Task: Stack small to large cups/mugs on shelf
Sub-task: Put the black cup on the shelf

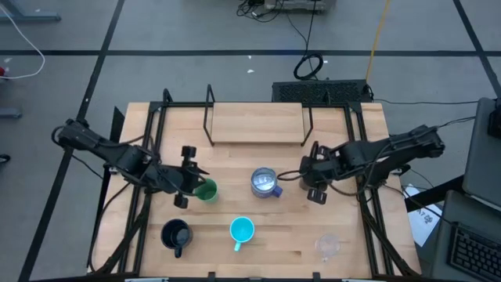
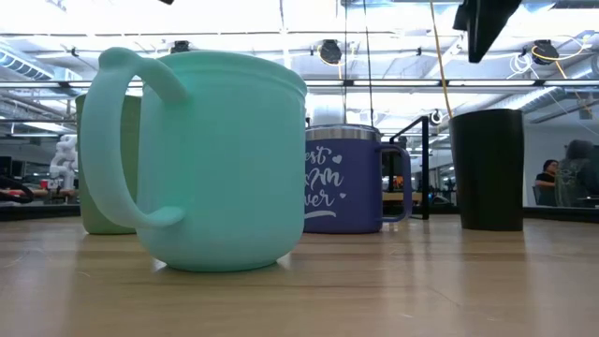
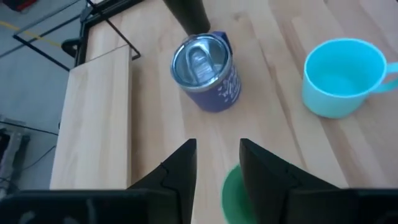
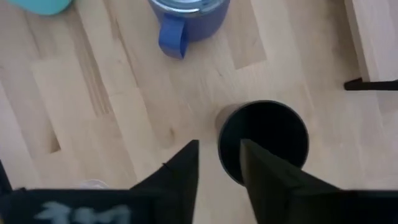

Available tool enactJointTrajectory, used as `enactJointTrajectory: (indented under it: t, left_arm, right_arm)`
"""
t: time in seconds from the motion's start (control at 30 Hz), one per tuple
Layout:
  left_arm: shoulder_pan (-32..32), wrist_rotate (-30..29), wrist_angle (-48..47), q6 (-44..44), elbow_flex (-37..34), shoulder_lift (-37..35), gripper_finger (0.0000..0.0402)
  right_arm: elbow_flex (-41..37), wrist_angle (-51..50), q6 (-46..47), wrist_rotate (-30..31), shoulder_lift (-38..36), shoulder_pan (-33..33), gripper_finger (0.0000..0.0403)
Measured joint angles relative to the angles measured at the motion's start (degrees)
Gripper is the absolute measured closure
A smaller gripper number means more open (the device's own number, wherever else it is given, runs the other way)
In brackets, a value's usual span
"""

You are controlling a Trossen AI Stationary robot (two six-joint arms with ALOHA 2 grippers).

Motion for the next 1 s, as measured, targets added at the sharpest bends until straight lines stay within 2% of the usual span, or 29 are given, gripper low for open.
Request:
enactJointTrajectory:
  t: [0.13,0.23,0.57,1.0]
  left_arm:
    - [0.0,-2.22,3.76,-0.22,-3.09,0.0,0.0277]
    - [0.0,-3.84,5.1,-0.66,-4.02,-0.02,0.0277]
    - [0.0,-4.34,12.09,0.31,-6.85,-0.04,0.0277]
    - [0.0,-4.32,14.37,0.04,-6.9,-0.04,0.0277]
  right_arm:
    - [0.0,-0.03,0.24,-0.29,0.62,0.45,0.025]
    - [0.0,-0.05,0.77,-1.4,0.62,1.3,0.0238]
    - [-3.85,-0.04,2.76,-1.42,0.61,2.19,0.0254]
    - [-11.69,4.19,-3.17,-1.36,0.61,1.86,0.0256]
